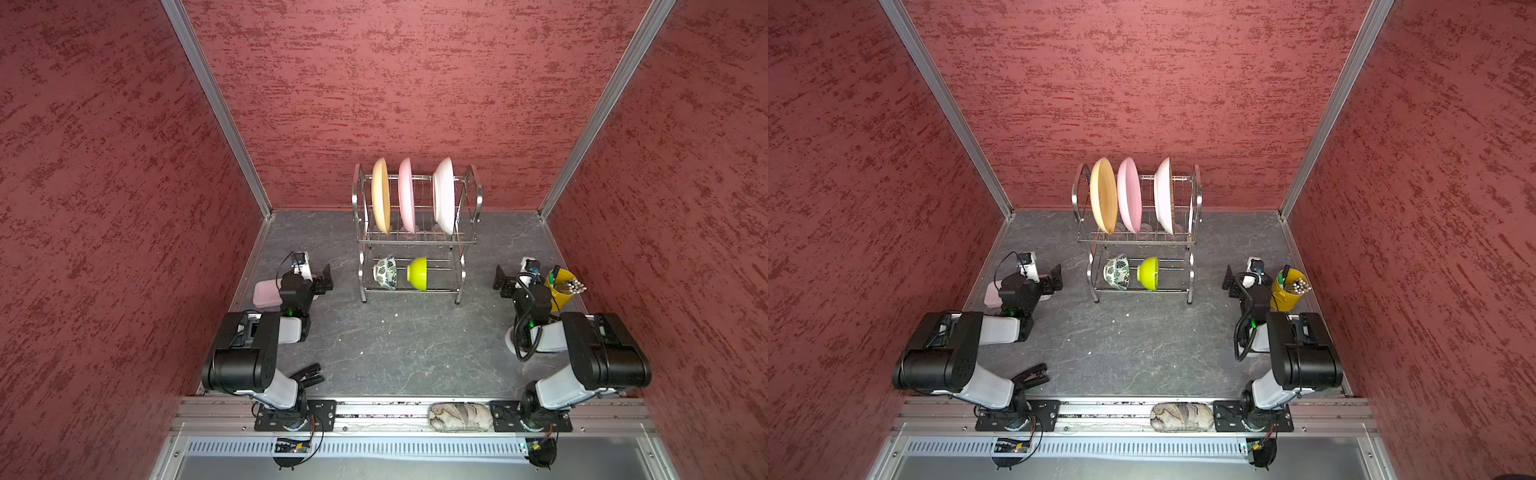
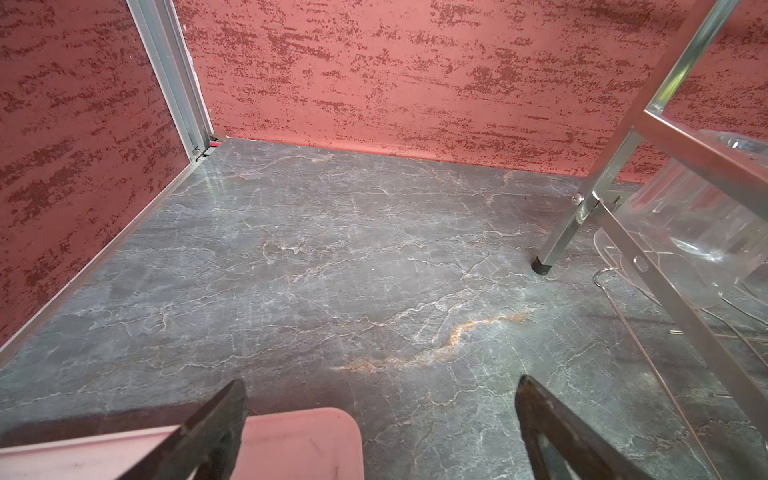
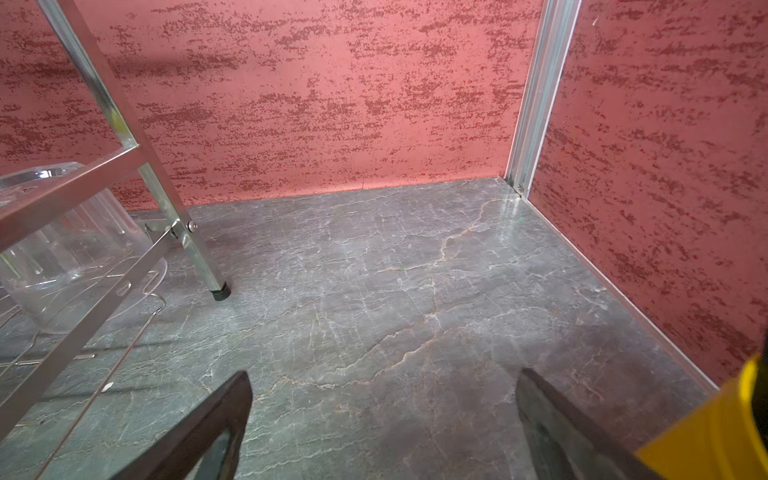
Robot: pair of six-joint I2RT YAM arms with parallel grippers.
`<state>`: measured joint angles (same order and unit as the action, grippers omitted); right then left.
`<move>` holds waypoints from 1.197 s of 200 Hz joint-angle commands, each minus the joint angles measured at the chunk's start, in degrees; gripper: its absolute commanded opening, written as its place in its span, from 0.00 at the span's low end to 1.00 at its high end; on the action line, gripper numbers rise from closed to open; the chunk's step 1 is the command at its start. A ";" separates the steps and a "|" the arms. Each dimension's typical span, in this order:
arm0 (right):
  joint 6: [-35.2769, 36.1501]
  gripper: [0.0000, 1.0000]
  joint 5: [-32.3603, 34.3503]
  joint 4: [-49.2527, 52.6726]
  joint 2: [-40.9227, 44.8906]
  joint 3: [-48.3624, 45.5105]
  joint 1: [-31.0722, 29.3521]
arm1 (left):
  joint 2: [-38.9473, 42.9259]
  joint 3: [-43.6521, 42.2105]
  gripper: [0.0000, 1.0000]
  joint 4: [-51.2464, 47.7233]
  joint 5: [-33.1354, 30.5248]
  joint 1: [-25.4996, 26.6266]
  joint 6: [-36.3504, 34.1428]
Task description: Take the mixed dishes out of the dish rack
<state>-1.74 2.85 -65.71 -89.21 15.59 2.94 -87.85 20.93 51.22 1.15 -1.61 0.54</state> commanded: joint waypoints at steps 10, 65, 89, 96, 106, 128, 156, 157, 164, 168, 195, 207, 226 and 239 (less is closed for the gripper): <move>-0.46 0.99 1.03 -0.50 0.53 0.53 0.32 | -0.12 0.83 0.99 -0.15 0.17 -0.24 -0.54; -0.51 0.99 1.03 -0.54 0.53 0.52 0.31 | -0.12 0.86 0.99 -0.16 0.17 -0.24 -0.54; -0.50 0.99 1.03 -0.52 0.53 0.53 0.33 | -0.12 0.82 0.99 -0.16 0.17 -0.24 -0.54; -0.54 0.99 1.04 -0.51 0.53 0.49 0.40 | -0.12 0.75 1.00 -0.16 0.17 -0.24 -0.57; -0.50 0.99 1.02 -0.51 0.52 0.52 0.37 | -0.12 0.87 0.99 -0.15 0.17 -0.24 -0.54; -0.51 0.99 1.05 -0.50 0.53 0.58 0.38 | -0.12 0.87 0.99 -0.16 0.15 -0.30 -0.55; -0.49 0.99 1.08 -0.49 0.53 0.63 0.38 | -0.13 0.87 1.00 -0.16 0.17 -0.24 -0.54; -0.52 0.99 1.09 -0.48 0.53 0.60 0.35 | -0.12 0.87 1.00 -0.16 0.17 -0.24 -0.54; -0.47 0.99 1.09 -0.44 0.53 0.58 0.31 | -0.12 0.87 0.99 -0.16 0.17 -0.26 -0.58; -0.47 0.99 1.02 -0.38 0.53 0.58 0.32 | -0.12 0.87 0.99 -0.16 0.17 -0.26 -0.59; -0.50 0.99 1.08 -0.48 0.53 0.53 0.35 | -0.12 0.79 0.99 -0.14 0.42 -0.41 -0.47; -1.06 0.99 2.11 -0.83 1.25 0.17 0.32 | -0.05 0.78 1.00 0.11 0.37 -0.39 -0.53; -1.25 0.99 3.72 2.63 5.63 -0.27 0.32 | 4.46 1.42 0.99 -4.77 -2.10 0.17 -0.20; -2.03 0.99 6.34 8.67 10.90 1.23 0.38 | 9.11 3.14 1.00 -11.70 -4.01 0.41 0.08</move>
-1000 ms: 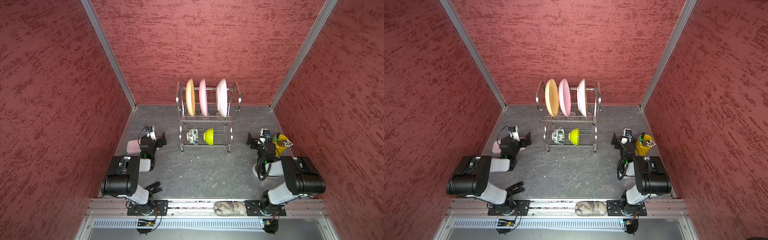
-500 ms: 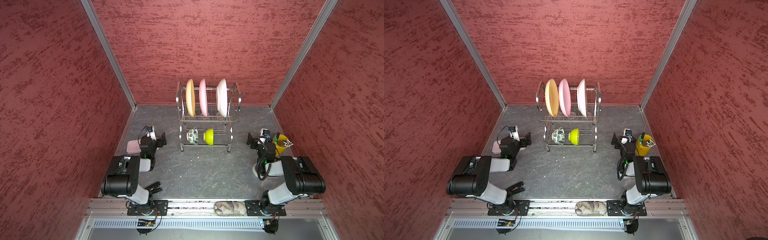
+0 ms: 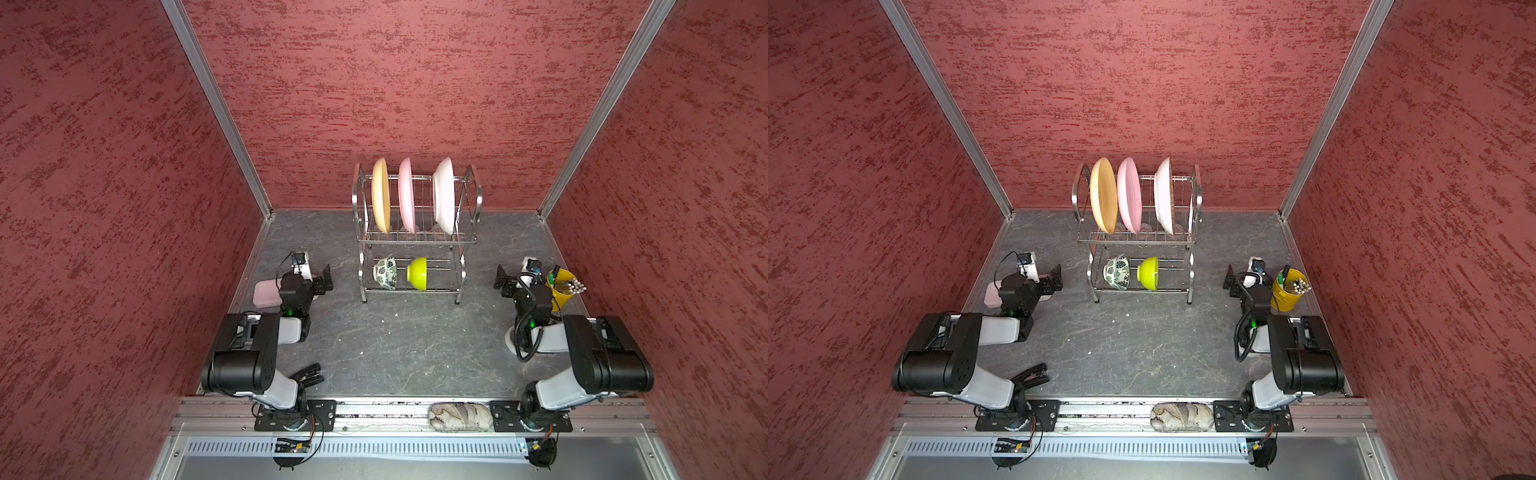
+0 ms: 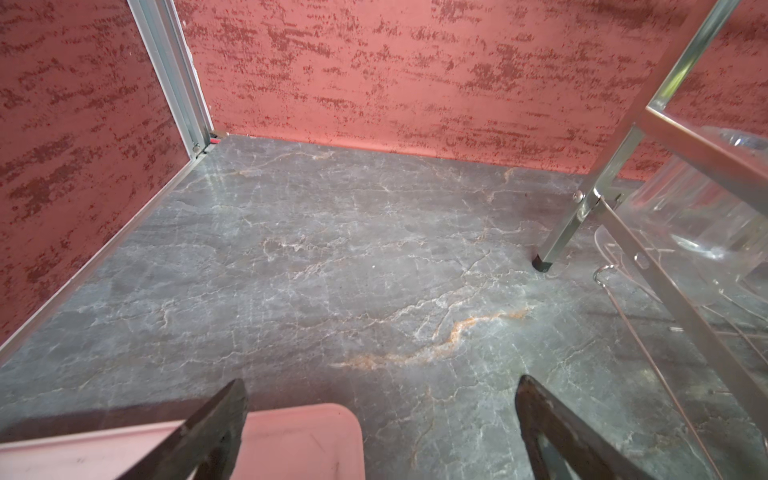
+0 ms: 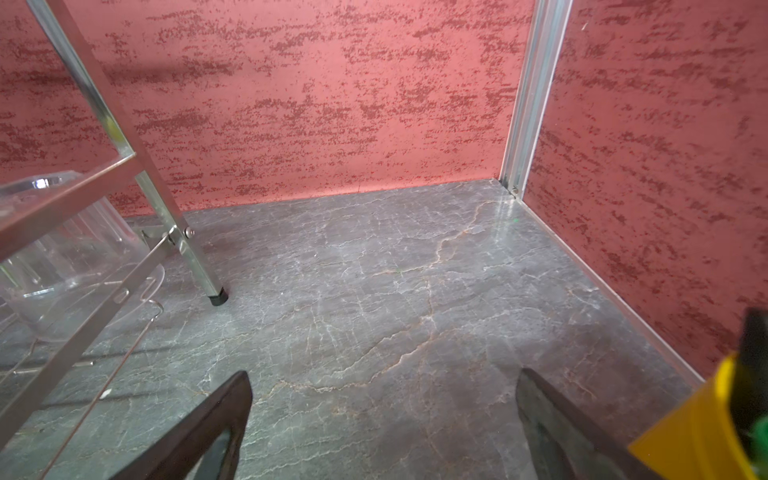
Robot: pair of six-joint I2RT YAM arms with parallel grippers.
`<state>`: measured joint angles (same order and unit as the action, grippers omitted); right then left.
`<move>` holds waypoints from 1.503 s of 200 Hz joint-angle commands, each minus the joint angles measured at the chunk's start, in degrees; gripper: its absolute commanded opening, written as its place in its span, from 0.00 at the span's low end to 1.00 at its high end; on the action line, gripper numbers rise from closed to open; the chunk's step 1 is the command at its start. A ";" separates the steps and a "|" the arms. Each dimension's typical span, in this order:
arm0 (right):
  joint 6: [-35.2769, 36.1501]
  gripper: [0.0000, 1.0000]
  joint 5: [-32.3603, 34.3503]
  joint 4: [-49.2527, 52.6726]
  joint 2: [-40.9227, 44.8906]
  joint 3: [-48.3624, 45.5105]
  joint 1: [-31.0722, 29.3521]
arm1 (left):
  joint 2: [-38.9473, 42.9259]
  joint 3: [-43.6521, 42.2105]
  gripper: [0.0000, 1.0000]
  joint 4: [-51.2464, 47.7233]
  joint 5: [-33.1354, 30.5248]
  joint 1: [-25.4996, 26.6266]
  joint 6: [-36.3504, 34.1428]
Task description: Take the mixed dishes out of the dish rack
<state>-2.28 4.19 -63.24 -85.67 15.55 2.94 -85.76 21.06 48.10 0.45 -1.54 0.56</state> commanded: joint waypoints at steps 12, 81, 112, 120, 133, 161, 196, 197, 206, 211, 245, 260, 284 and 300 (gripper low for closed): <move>-2.51 0.99 8.11 10.80 10.73 2.57 0.15 | 11.43 4.52 1.00 -14.19 -5.82 0.49 1.42; -12.48 0.99 19.28 41.37 23.44 16.29 -1.32 | 27.86 16.44 0.99 -46.59 -24.50 0.92 20.09; -13.74 0.99 19.20 48.26 24.59 21.95 -3.17 | 29.33 26.89 0.99 -63.30 -16.41 -0.11 27.15; -12.93 0.99 19.36 49.22 25.21 22.97 -4.04 | 30.11 27.60 0.99 -63.37 -13.00 -0.60 28.08; -11.95 0.96 19.87 52.18 26.18 25.26 -5.66 | 31.71 27.82 0.99 -62.03 -8.18 -1.69 29.63; -9.63 0.78 20.32 60.10 26.62 31.90 -9.81 | 34.24 29.47 0.99 -61.82 -3.78 -2.68 32.04; -7.96 0.45 19.68 67.74 27.37 39.45 -14.13 | 32.84 34.56 1.00 -63.45 4.21 -2.34 31.86; -7.89 0.44 19.57 67.87 27.43 39.68 -14.20 | 32.71 34.65 1.00 -63.51 4.43 -2.33 31.82; -7.89 0.35 19.22 69.61 27.65 41.60 -14.82 | 31.82 36.33 1.00 -63.82 6.54 -1.97 31.69; -7.95 0.32 18.87 70.79 27.58 42.86 -15.17 | 31.36 37.21 1.00 -63.91 7.59 -1.64 31.45; -8.17 0.24 12.00 79.20 24.14 52.99 -16.40 | 28.91 43.58 1.00 -67.27 3.22 4.84 27.51; -8.25 0.27 8.66 82.94 21.92 57.94 -16.78 | 27.82 46.10 0.99 -67.73 0.52 8.71 24.77; -7.99 0.35 5.02 86.21 20.31 63.44 -17.33 | 25.64 49.72 0.99 -68.30 0.97 12.29 22.53; -8.14 0.31 3.60 88.10 19.80 66.75 -17.56 | 24.31 51.05 1.00 -67.80 3.07 12.79 22.29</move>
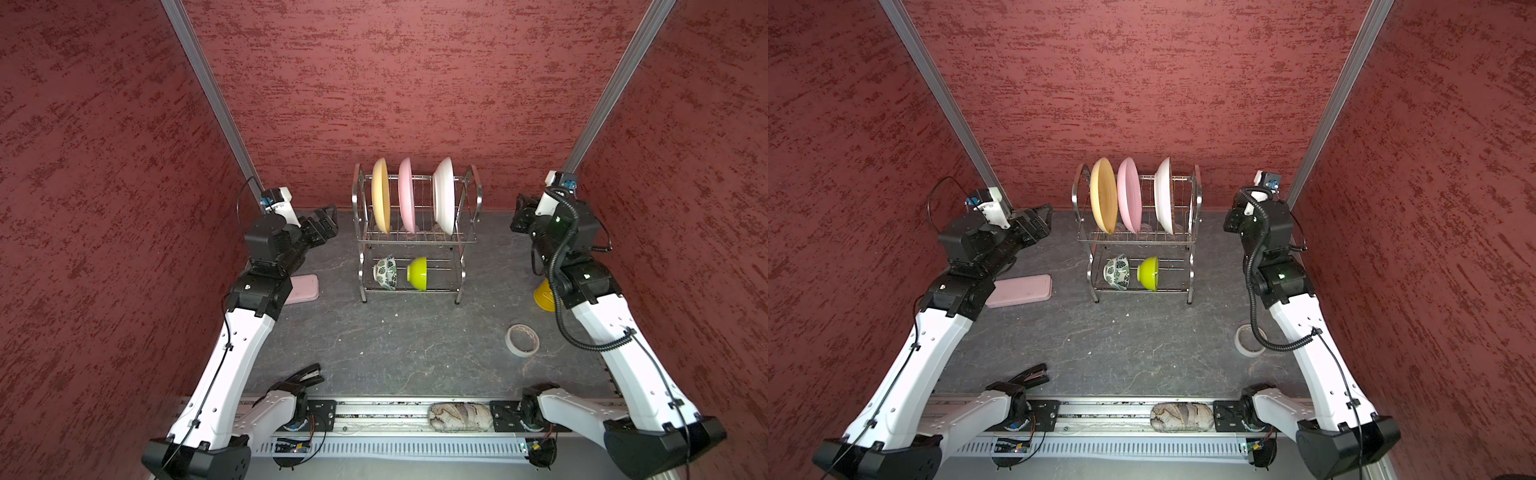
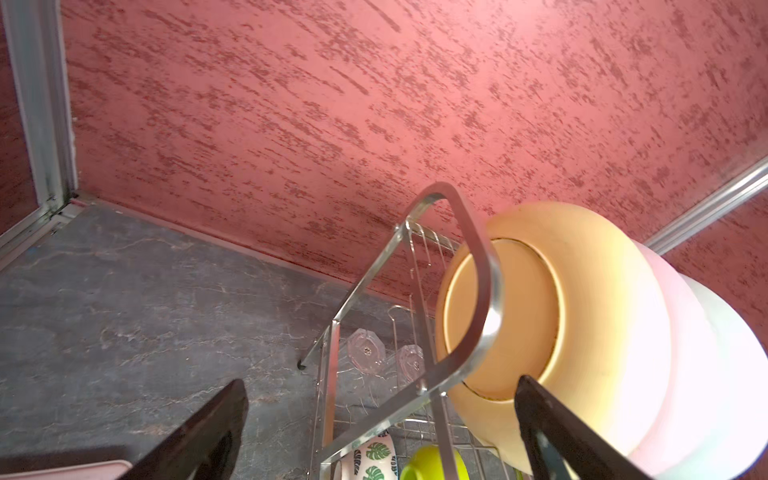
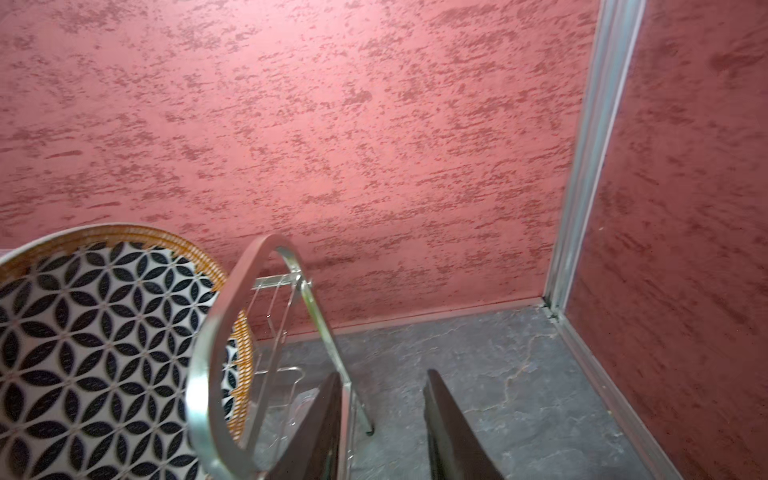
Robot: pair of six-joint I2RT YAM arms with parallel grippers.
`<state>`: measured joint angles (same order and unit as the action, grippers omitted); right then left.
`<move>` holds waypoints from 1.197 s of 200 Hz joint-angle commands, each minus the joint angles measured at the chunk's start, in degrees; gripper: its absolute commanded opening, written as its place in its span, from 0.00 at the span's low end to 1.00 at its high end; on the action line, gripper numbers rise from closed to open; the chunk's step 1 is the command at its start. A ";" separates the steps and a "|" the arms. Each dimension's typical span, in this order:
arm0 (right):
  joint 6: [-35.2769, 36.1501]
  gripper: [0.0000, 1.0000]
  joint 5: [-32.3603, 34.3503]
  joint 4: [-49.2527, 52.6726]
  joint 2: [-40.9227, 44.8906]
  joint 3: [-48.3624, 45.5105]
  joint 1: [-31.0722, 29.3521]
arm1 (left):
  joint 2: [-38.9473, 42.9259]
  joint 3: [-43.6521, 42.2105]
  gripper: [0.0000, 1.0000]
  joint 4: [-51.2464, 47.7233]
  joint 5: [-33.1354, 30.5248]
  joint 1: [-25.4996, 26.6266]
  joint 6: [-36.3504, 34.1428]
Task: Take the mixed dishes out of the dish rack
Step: 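Raise both arms toward the dish rack's upper tier of plates, then grip yellow plate rim with left gripper while right grips patterned plate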
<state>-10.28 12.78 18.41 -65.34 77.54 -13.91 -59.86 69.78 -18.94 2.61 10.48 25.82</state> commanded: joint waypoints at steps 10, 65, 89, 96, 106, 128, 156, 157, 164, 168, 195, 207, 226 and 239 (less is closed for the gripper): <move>0.57 0.30 -8.38 7.23 -0.85 6.44 -0.76 | -2.13 2.43 0.99 0.28 2.32 0.83 -3.04; -0.36 0.24 -19.72 13.80 -8.89 19.58 -4.50 | -6.85 6.42 0.85 1.30 7.08 0.77 -3.43; -0.53 0.26 -22.27 14.13 -12.26 24.32 -7.43 | -9.05 8.12 0.85 1.32 8.53 0.78 -3.31; -0.46 0.28 -22.65 14.96 -13.34 26.01 -8.12 | -9.67 8.81 0.85 0.92 8.92 0.77 -3.41; -0.52 0.28 -23.84 16.15 -14.93 28.51 -8.82 | -10.54 9.80 0.85 0.23 9.14 0.84 -3.54; -0.53 0.29 -25.58 16.93 -17.45 31.79 -10.74 | -12.31 11.80 0.84 -1.12 9.50 0.78 -3.78; -0.15 0.28 -25.63 18.12 -20.52 34.65 -12.95 | -13.18 12.32 0.84 -1.41 9.93 0.82 -3.79; -0.16 0.28 -25.62 18.18 -20.61 34.72 -13.01 | -13.23 12.36 0.84 -1.34 9.94 0.84 -3.82; -0.18 0.28 -25.57 18.40 -21.13 35.17 -13.30 | -13.35 12.36 0.84 -1.36 9.96 0.77 -3.82; -0.24 0.27 -25.52 18.49 -21.35 35.33 -13.46 | -13.36 12.31 0.83 -1.24 9.93 0.77 -3.81; -1.45 0.27 -24.37 18.74 -22.50 35.87 -13.86 | -14.04 12.66 0.75 -1.45 10.09 0.82 -4.23; -2.01 0.27 -23.33 17.88 -22.24 35.12 -13.86 | -14.44 12.88 0.74 -1.47 10.13 0.77 -4.62; -2.42 0.27 -21.40 17.75 -21.93 34.40 -13.86 | -15.27 13.45 0.65 -1.75 10.52 0.77 -5.30; -2.63 0.27 -20.92 17.63 -21.89 33.90 -13.86 | -16.09 14.21 0.65 -2.56 10.72 0.77 -5.50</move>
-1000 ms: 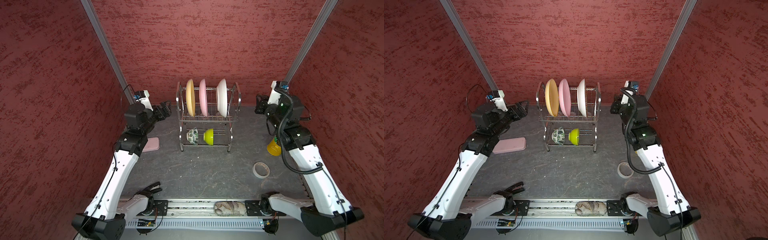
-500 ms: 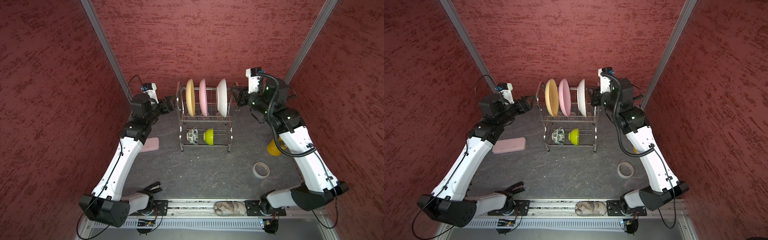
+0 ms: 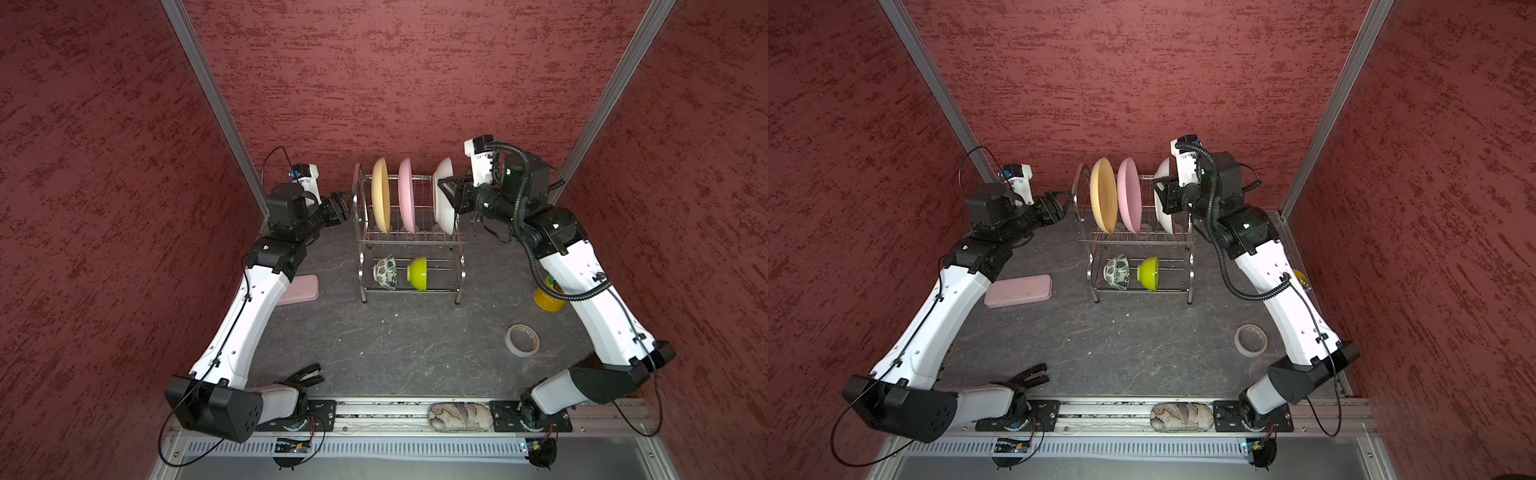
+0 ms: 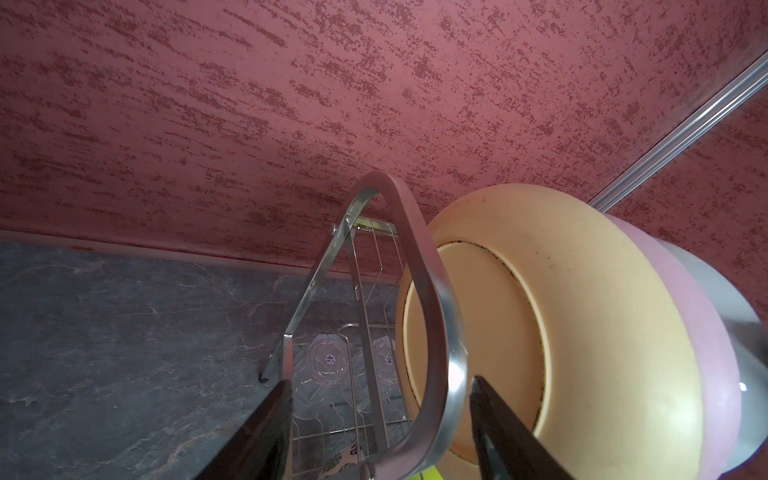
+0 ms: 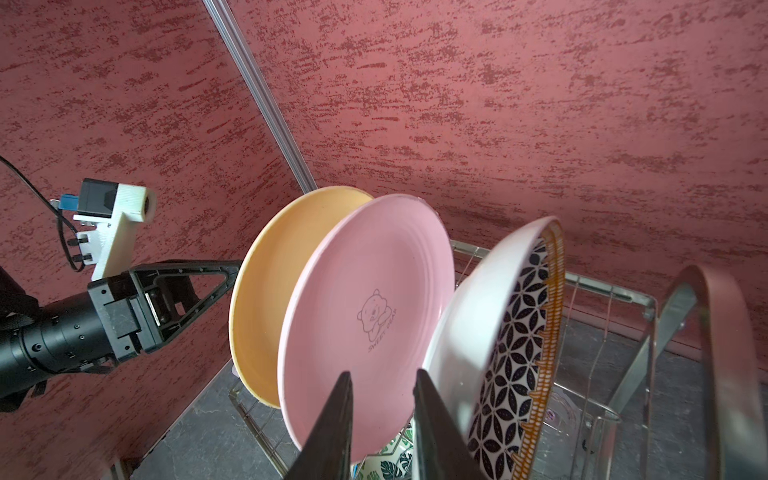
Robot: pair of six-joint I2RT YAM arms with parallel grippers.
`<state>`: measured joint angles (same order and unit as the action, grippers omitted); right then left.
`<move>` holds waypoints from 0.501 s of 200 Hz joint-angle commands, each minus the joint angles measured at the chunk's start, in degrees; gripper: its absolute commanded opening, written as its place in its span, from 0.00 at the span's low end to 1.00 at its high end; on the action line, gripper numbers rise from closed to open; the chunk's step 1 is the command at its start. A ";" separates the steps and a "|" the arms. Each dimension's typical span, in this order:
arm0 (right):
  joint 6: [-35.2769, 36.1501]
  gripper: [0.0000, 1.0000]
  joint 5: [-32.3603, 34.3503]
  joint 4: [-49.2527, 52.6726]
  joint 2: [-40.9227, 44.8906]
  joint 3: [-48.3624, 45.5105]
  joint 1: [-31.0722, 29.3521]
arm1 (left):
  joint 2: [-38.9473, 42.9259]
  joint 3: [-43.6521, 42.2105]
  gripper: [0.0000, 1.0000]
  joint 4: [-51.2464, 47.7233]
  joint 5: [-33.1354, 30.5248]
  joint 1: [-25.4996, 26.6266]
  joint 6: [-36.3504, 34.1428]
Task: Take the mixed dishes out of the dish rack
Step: 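Grip yellow plate rim with left gripper while right grips patterned plate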
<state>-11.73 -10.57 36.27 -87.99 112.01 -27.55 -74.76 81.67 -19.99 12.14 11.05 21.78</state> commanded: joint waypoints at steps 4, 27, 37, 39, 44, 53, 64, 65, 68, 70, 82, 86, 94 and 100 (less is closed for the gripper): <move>-1.28 0.27 2.51 -0.34 0.88 -0.80 -0.18 | -1.39 2.51 0.65 -1.80 1.43 0.20 -1.48; -1.59 0.28 2.67 -0.98 1.24 -1.88 -0.22 | -2.11 2.99 0.64 -2.28 2.59 0.22 -1.27; -1.63 0.28 2.88 -0.90 1.11 -1.96 -0.22 | -2.07 2.81 0.63 -2.08 3.35 0.25 -1.08; -1.63 0.28 2.89 -0.86 1.07 -1.94 -0.22 | -2.10 2.75 0.63 -2.01 3.62 0.28 -1.05; -1.58 0.29 2.92 -0.85 1.00 -1.95 -0.19 | -2.17 2.66 0.63 -1.82 4.01 0.35 -0.99; -1.63 0.29 2.85 -0.80 0.84 -1.87 -0.22 | -2.23 2.69 0.63 -1.61 4.47 0.59 -1.03; -1.63 0.29 2.59 -0.80 0.71 -1.90 -0.22 | -2.64 2.88 0.63 -1.89 4.16 1.18 -1.28; -1.63 0.29 2.58 -0.82 0.71 -1.93 -0.22 | -2.66 2.88 0.63 -1.94 4.14 1.22 -1.29; -1.63 0.29 2.58 -0.82 0.71 -1.97 -0.22 | -2.79 3.02 0.63 -2.04 4.00 1.36 -1.34; -1.63 0.29 2.59 -0.82 0.71 -1.97 -0.22 | -2.90 3.09 0.63 -2.13 3.91 1.48 -1.42; -1.79 0.29 2.66 -0.88 0.61 -2.05 -0.22 | -3.56 3.53 0.62 -2.72 3.27 2.15 -2.03; -1.81 0.29 2.61 -0.87 0.62 -2.05 -0.22 | -3.83 3.73 0.61 -3.12 2.81 2.42 -2.32; -1.92 0.29 2.46 -0.94 0.62 -2.10 -0.18 | -4.27 4.09 0.59 -3.60 1.90 2.94 -2.68; -2.06 0.29 2.21 -1.11 0.61 -2.21 -0.22 | -4.67 4.41 0.58 -3.97 1.45 3.23 -3.03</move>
<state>-13.10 -9.58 35.75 -87.88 110.43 -27.59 -77.97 84.03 -22.39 14.81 12.95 20.78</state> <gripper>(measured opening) 0.292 0.598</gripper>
